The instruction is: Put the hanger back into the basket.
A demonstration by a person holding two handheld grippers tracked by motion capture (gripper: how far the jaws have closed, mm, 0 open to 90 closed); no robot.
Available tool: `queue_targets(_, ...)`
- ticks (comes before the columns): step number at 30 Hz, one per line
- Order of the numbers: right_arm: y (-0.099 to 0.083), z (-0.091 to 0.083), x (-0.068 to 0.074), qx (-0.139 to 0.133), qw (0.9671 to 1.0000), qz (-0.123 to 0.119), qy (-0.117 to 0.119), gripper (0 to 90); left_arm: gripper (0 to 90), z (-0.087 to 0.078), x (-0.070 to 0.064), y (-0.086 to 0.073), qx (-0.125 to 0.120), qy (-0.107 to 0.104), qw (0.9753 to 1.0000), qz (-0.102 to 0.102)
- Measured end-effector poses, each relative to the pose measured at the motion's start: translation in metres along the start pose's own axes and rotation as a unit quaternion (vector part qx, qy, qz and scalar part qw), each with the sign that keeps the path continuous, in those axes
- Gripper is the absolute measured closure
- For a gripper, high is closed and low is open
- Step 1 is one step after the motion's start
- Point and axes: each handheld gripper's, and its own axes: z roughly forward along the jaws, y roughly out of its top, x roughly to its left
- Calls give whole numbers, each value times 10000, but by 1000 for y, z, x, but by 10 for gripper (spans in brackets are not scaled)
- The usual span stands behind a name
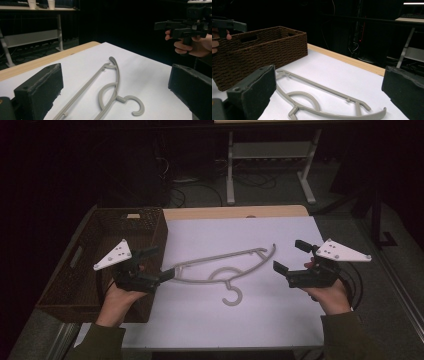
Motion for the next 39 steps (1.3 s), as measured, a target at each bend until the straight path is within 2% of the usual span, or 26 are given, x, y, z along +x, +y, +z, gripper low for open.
queue_targets(7,-2,3,1,287,9996,-80,2,0,0,11,-11,1,377,-43,9991,163)
queue_targets(9,-2,4,2,380,9992,-111,8,0,0,15,-13,0,569,-48,9982,175)
queue_targets(14,-6,6,2,607,9980,-156,5,0,0,26,-18,-2,860,-141,9959,253)
queue_targets(18,-12,8,-1,802,9967,-137,4,0,0,36,-22,-6,1153,-198,9927,287)
queue_targets(20,-16,9,-1,888,9960,-102,10,0,0,43,-23,-9,1354,-182,9901,326)
queue_targets(27,-31,16,1,1202,9925,-227,69,0,11,59,-24,-20,1631,-269,9856,363)
queue_targets(32,-43,18,4,1344,9906,-237,113,0,82,69,-20,-30,1782,-340,9828,345)
queue_targets(34,-46,19,5,1383,9900,-237,111,0,144,74,-18,-33,1816,-343,9822,349)
queue_targets(35,-47,19,5,1397,9898,-245,108,0,148,76,-18,-35,1832,-331,9819,334)
queue_targets(37,-50,19,6,1428,9894,-241,141,0,218,83,-16,-38,1874,-317,9809,413)
queue_targets(39,-53,18,5,1455,9890,-215,150,0,299,89,-14,-41,1921,-290,9802,396)
